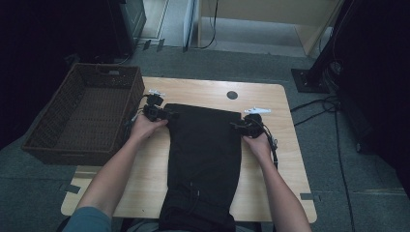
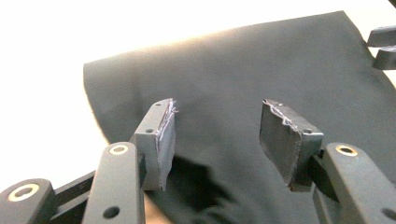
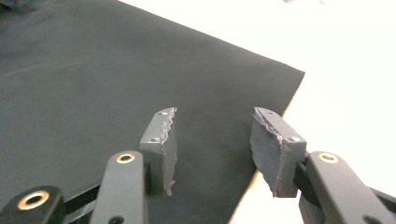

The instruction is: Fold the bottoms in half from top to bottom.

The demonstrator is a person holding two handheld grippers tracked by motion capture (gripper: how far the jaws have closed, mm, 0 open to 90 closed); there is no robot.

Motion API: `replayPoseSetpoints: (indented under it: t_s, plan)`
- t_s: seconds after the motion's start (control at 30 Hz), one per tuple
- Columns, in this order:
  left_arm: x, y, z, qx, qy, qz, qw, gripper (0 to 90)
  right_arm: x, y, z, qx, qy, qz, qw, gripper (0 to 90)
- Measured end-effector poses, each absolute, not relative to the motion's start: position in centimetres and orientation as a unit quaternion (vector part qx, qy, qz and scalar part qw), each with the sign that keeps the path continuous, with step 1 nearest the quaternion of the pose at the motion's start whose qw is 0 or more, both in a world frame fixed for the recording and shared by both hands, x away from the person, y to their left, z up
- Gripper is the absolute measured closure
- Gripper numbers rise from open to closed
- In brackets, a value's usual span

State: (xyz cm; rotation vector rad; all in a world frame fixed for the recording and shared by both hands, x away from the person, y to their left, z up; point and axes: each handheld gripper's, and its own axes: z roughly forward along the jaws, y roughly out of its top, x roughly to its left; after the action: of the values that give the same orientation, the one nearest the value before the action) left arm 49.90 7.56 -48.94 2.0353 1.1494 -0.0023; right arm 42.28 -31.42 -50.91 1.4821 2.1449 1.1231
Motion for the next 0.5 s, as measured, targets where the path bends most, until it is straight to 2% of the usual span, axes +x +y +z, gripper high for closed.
replayPoseSetpoints:
  t_s: [0.23, 0.5]
  plan:
    - [50.3, 8.0, -50.1, 0.812, 0.454, -0.002, 0.367, 41.4, 43.7, -32.8, -51.6, 0.540, 0.736, 0.377, 0.159, 47.9]
    - [49.9, 6.3, -50.3, 0.814, 0.442, -0.012, 0.378, 40.3, 44.2, -31.6, -51.9, 0.533, 0.733, 0.392, 0.158, 48.0]
